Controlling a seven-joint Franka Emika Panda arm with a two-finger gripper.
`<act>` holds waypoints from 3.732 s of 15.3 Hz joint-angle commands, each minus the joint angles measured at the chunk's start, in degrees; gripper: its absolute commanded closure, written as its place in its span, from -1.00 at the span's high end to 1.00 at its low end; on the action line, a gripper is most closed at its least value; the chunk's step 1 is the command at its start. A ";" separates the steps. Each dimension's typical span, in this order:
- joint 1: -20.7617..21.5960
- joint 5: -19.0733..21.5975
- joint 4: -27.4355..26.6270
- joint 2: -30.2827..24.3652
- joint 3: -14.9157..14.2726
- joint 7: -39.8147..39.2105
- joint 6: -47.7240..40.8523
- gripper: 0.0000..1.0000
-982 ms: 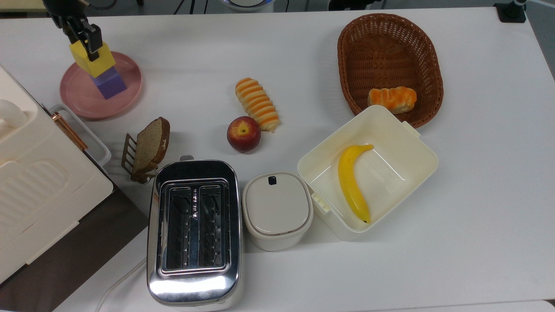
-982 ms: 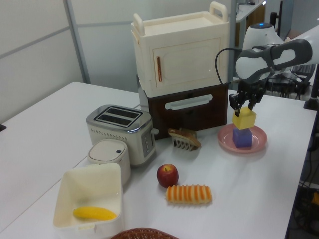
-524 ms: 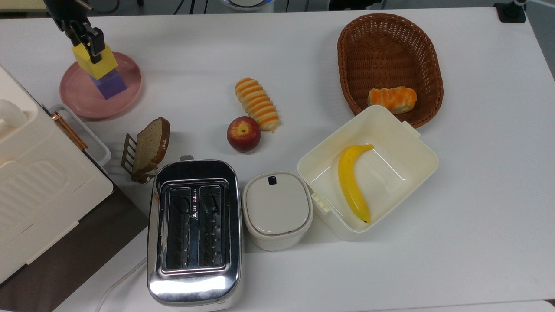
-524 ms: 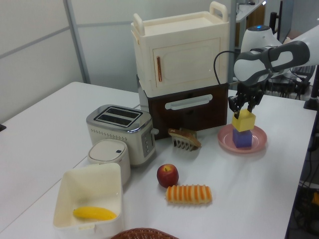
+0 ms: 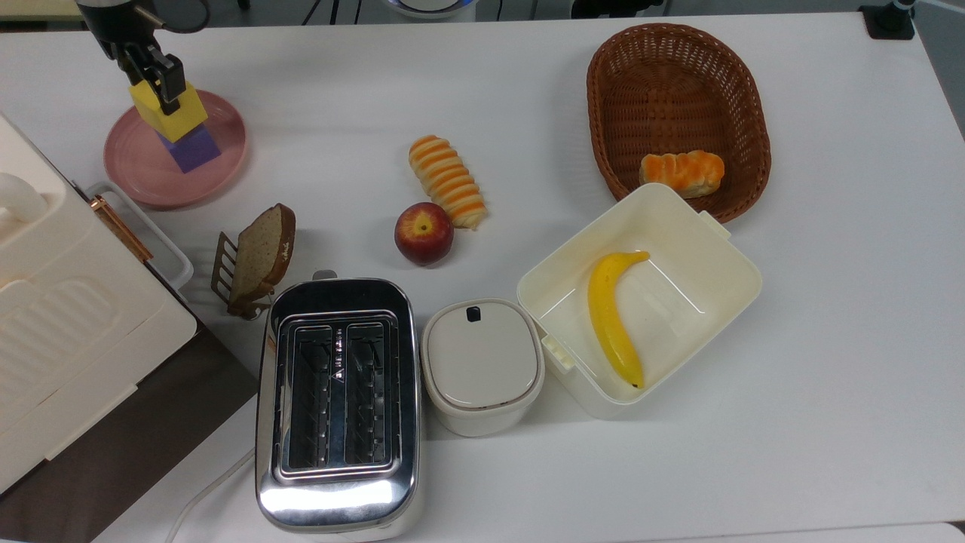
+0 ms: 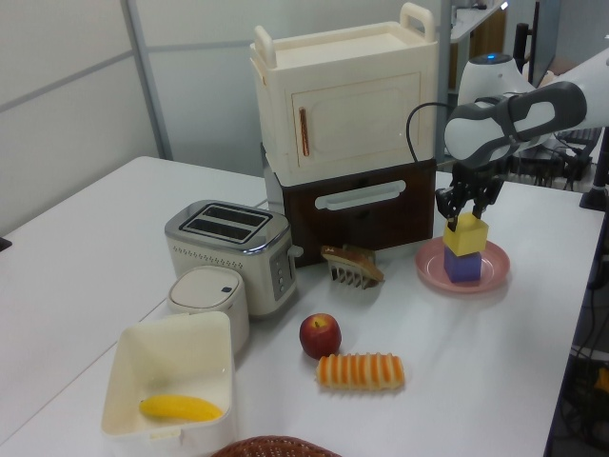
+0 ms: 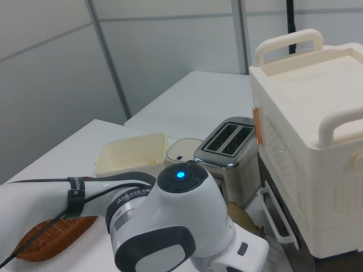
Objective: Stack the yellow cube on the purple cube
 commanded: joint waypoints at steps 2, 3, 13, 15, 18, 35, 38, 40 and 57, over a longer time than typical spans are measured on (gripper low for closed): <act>0.12 1.04 1.09 0.73 -0.10 0.25 -1.47 -0.31; 0.20 1.04 1.09 0.73 -0.10 0.08 -1.47 0.64; 0.64 1.04 1.00 0.29 0.16 1.48 -1.12 1.00; 1.17 1.13 2.39 -2.07 0.86 3.06 -1.82 1.00; 4.94 1.04 5.29 -5.24 0.87 3.24 -8.03 1.00; 27.36 0.25 11.02 -12.19 1.04 3.15 -23.35 1.00; 28.24 0.16 11.02 -12.19 0.96 3.15 -23.62 1.00; 28.16 0.16 11.02 -12.10 0.95 3.15 -23.62 1.00; 28.24 0.16 11.11 -12.28 0.51 3.15 -24.41 1.00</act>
